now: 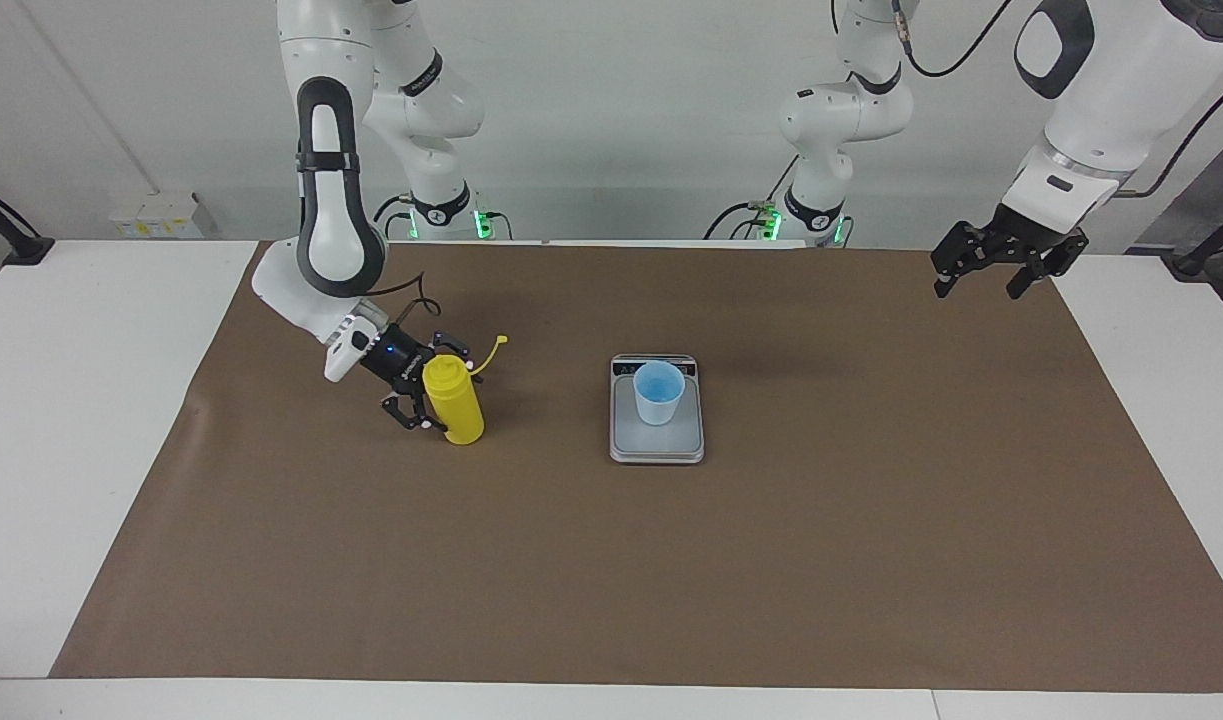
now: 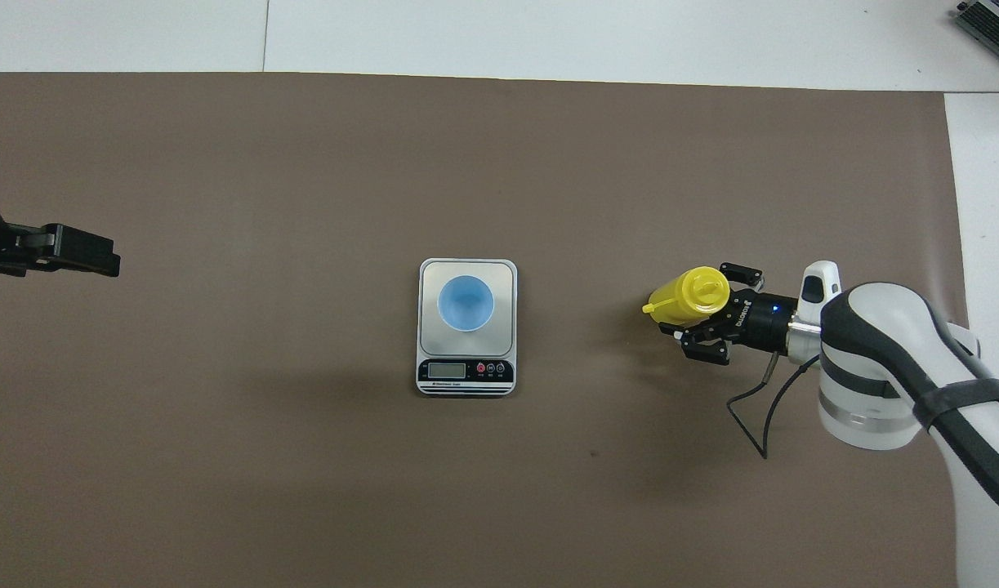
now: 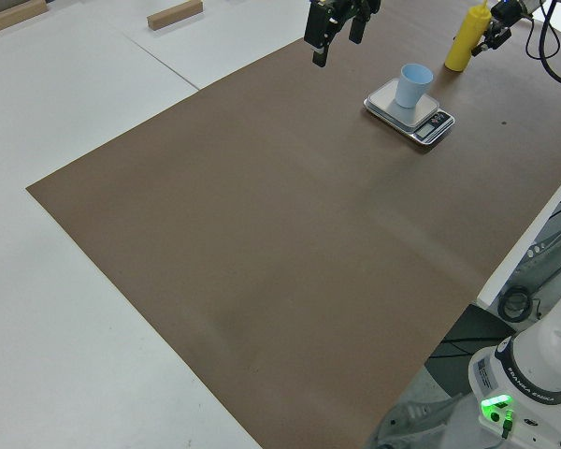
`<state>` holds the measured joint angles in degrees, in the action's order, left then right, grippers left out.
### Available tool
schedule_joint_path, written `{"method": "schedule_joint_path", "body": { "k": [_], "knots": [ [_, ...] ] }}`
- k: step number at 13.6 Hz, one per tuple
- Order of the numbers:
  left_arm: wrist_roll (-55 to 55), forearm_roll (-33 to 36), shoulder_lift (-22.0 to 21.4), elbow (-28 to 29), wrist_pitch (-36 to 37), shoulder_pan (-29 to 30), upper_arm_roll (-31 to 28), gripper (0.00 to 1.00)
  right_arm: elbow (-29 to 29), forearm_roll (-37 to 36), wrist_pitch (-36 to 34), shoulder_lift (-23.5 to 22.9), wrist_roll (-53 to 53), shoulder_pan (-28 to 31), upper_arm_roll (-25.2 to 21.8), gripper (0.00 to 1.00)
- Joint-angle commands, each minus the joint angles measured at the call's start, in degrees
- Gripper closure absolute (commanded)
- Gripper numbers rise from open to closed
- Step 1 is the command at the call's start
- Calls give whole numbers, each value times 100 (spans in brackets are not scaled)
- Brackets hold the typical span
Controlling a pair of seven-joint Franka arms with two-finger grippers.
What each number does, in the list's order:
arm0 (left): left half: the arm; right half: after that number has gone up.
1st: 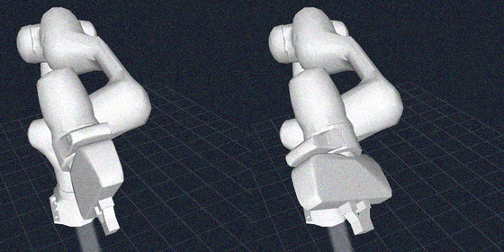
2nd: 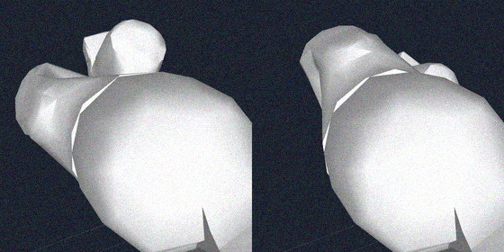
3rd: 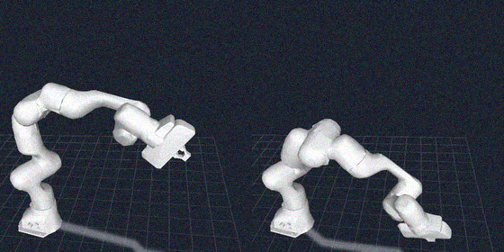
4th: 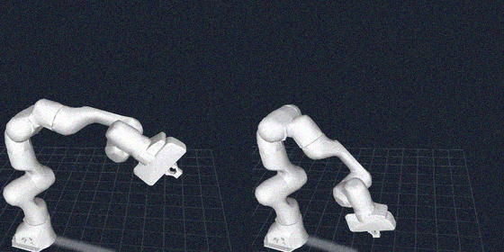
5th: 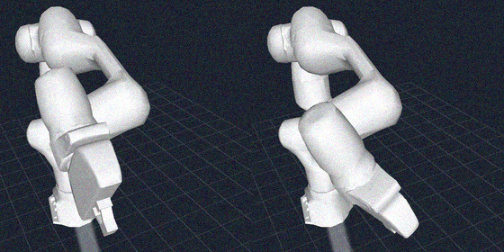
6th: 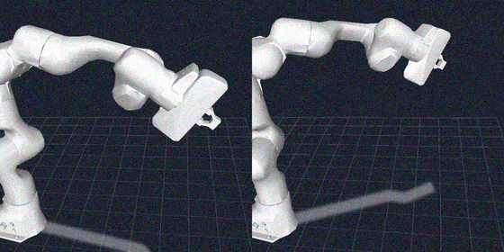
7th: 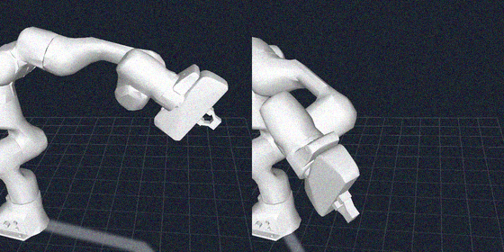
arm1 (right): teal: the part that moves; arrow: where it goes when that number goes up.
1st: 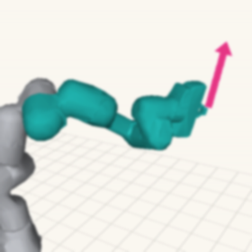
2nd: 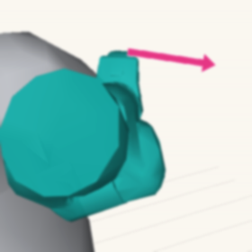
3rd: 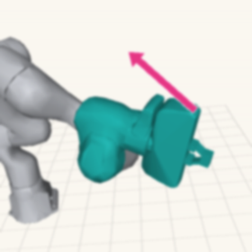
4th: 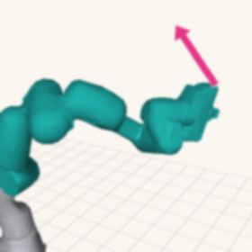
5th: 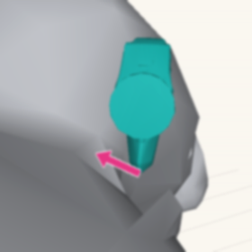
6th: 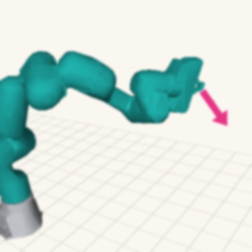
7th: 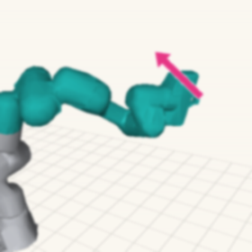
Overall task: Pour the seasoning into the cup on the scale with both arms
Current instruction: 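Grasp and lift the yellow bottle with the right gripper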
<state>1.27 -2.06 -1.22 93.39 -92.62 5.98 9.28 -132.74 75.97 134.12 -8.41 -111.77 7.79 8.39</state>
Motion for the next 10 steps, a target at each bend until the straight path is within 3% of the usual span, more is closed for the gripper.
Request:
{"method": "schedule_joint_path", "body": {
  "k": [1, 3, 4, 8, 10],
  "knots": [
    [312, -66, -142, 145, 43, 61, 3, 0, -15, 295, 123, -12, -170, -146, 14, 35],
    [294, -58, -142, 145, 25, 35, 3, 0, 11, 295, 123, 15, -153, -155, 14, 81],
    [294, -58, -142, 145, 25, 26, 3, 0, 37, 295, 132, 50, -83, -181, 14, 96],
    [259, -58, -142, 136, 34, 43, 3, 0, 318, 164, 149, 129, 469, -366, 5, 96],
    [259, -49, -142, 145, 34, 70, 3, 0, 389, -133, 726, 173, 882, -690, 13, 96]
  ]
}}
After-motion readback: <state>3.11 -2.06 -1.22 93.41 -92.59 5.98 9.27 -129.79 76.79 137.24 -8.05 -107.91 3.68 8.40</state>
